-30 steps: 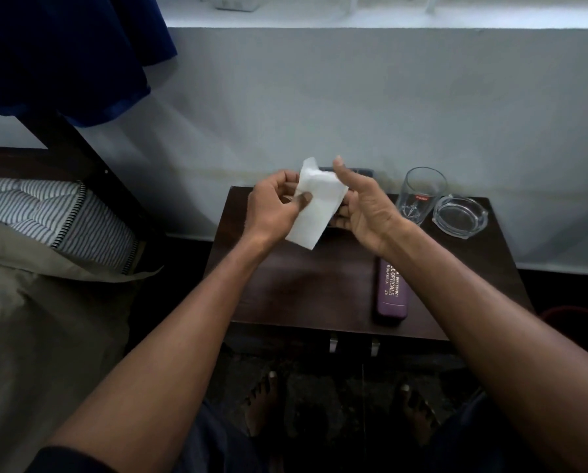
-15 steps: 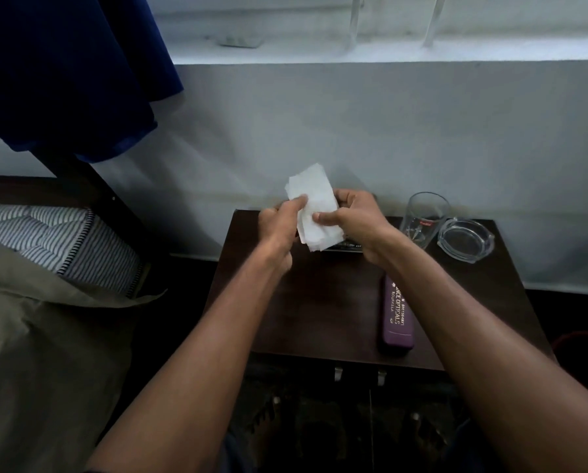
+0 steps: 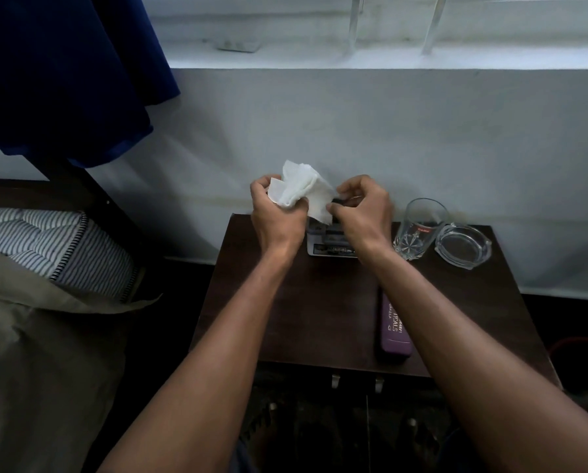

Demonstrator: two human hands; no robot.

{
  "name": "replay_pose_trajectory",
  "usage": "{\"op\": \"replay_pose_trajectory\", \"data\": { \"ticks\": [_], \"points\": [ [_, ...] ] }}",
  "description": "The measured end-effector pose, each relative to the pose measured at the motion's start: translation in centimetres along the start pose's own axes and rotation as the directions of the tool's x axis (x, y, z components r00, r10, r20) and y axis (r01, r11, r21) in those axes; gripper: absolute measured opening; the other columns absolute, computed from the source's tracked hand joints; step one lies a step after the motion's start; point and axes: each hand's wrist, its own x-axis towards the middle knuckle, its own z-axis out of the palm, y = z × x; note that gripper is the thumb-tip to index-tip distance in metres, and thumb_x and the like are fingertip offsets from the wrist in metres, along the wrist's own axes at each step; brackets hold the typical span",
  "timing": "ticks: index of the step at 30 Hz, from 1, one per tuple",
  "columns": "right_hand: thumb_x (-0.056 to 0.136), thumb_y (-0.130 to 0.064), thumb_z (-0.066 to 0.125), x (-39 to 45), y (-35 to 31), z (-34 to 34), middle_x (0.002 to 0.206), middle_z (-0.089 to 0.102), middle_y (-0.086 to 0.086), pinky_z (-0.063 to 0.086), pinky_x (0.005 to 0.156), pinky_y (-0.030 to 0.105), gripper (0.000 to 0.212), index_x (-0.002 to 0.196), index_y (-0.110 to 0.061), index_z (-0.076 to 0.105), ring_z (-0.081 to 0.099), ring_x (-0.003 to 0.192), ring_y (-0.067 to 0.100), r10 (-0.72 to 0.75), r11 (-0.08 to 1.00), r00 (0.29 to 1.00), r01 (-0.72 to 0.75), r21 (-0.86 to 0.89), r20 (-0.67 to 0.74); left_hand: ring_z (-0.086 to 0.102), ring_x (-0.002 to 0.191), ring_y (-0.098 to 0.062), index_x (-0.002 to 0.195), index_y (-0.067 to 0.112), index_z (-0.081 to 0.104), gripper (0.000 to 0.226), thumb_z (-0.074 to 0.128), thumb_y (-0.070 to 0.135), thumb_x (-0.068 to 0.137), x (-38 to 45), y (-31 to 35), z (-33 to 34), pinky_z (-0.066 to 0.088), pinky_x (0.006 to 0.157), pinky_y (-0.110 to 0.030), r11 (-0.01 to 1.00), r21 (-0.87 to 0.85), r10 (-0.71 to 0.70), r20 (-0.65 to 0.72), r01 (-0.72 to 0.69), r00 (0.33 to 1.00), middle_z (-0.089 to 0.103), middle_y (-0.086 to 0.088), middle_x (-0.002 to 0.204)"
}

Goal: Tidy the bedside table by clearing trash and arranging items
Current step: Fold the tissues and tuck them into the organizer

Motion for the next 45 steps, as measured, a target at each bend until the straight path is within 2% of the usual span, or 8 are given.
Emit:
{"op": "replay_pose_trajectory", "data": {
  "ticks": [4, 9, 13, 18, 26, 32, 38, 45],
  "points": [
    [0.086, 0.010, 0.062, 0.2, 0.5, 1.2, 0.095, 0.080, -0.002, 0.064, 0.088, 0.033, 0.036, 0.104, -0.015, 0.080, 0.074, 0.085, 0.011, 0.091, 0.987, 0.983, -0.110, 0.117, 0.158, 0.070, 0.092, -0.019, 0.123, 0.018, 0.063, 0.047, 0.080, 0.012, 0.080, -0.3, 0.3, 0.6, 0.055, 0.074, -0.027, 1.000, 0.030, 0.003, 0.014, -0.004, 1.000, 0.074, 0.003, 0.105],
    [0.094, 0.018, 0.050, -0.1, 0.7, 1.5, 0.098, 0.079, 0.002, 0.062, 0.077, 0.023, 0.042, 0.114, -0.008, 0.077, 0.074, 0.087, 0.010, 0.192, 0.940, 0.938, -0.260, 0.220, 0.288, 0.074, 0.080, -0.024, 0.081, 0.023, 0.076, 0.012, 0.079, 0.028, 0.070, -0.3, -0.3, 1.1, 0.066, 0.082, -0.053, 0.957, -0.093, -0.253, 0.187, 0.274, 0.949, 0.078, 0.002, 0.083],
    [0.094, 0.017, 0.042, 0.1, 1.1, 1.9, 0.119, 0.079, 0.010, 0.061, 0.101, 0.039, 0.052, 0.133, -0.004, 0.070, 0.076, 0.110, 0.020, 0.205, 0.936, 0.918, -0.285, 0.206, 0.339, 0.078, 0.092, -0.025, 0.081, 0.025, 0.076, 0.012, 0.076, 0.033, 0.072, 0.1, -0.8, 1.1, 0.065, 0.091, -0.055, 0.920, -0.140, -0.330, 0.225, 0.366, 0.917, 0.080, 0.001, 0.087],
    [0.099, 0.009, 0.038, 0.5, 1.0, 2.1, 0.134, 0.068, 0.009, 0.057, 0.108, 0.045, 0.061, 0.156, -0.009, 0.048, 0.067, 0.125, 0.025, 0.196, 0.953, 0.911, -0.264, 0.149, 0.363, 0.075, 0.089, -0.024, 0.093, 0.020, 0.076, 0.015, 0.074, 0.030, 0.083, 0.1, -0.2, 0.8, 0.062, 0.075, -0.038, 0.977, 0.138, -0.194, 0.227, 0.166, 0.954, 0.078, 0.001, 0.089],
    [0.084, 0.012, 0.043, 0.2, 1.2, 2.6, 0.108, 0.081, 0.003, 0.064, 0.095, 0.047, 0.051, 0.111, -0.013, 0.078, 0.078, 0.104, 0.021, 0.163, 0.971, 0.931, -0.211, 0.117, 0.327, 0.074, 0.096, -0.031, 0.104, 0.009, 0.076, 0.019, 0.074, 0.018, 0.086, 0.1, -1.0, 1.1, 0.053, 0.071, -0.034, 0.926, 0.372, -0.059, 0.325, -0.070, 0.944, 0.080, -0.011, 0.099],
    [0.082, 0.013, 0.053, 0.8, 1.7, 2.4, 0.093, 0.083, 0.005, 0.066, 0.084, 0.054, 0.042, 0.087, -0.020, 0.079, 0.081, 0.092, 0.029, 0.246, 0.943, 0.940, -0.288, 0.164, 0.238, 0.077, 0.099, -0.018, 0.131, 0.017, 0.069, 0.061, 0.082, 0.004, 0.073, 0.5, -1.6, 1.0, 0.063, 0.088, -0.033, 0.941, 0.302, 0.037, 0.355, -0.152, 0.934, 0.077, -0.002, 0.119],
    [0.096, -0.007, 0.066, 0.6, 1.8, 2.1, 0.096, 0.083, 0.006, 0.066, 0.081, 0.056, 0.019, 0.105, -0.014, 0.081, 0.081, 0.091, 0.029, 0.240, 0.935, 0.940, -0.291, 0.203, 0.243, 0.075, 0.088, -0.012, 0.132, 0.014, 0.068, 0.056, 0.079, -0.006, 0.080, 0.1, -1.5, 0.9, 0.059, 0.070, -0.013, 0.959, 0.226, 0.084, 0.352, -0.172, 0.932, 0.074, 0.003, 0.107],
    [0.088, -0.002, 0.071, 1.2, 1.3, 0.5, 0.111, 0.081, 0.007, 0.060, 0.101, 0.041, 0.030, 0.117, -0.009, 0.079, 0.076, 0.108, 0.018, 0.099, 0.995, 0.988, -0.096, -0.026, 0.116, 0.059, 0.074, -0.009, 0.113, 0.024, 0.066, 0.048, 0.068, -0.004, 0.073, -1.7, 1.1, 1.9, 0.048, 0.066, -0.021, 0.892, 0.271, 0.306, 0.230, -0.362, 0.924, 0.060, 0.003, 0.101]
  ]
}}
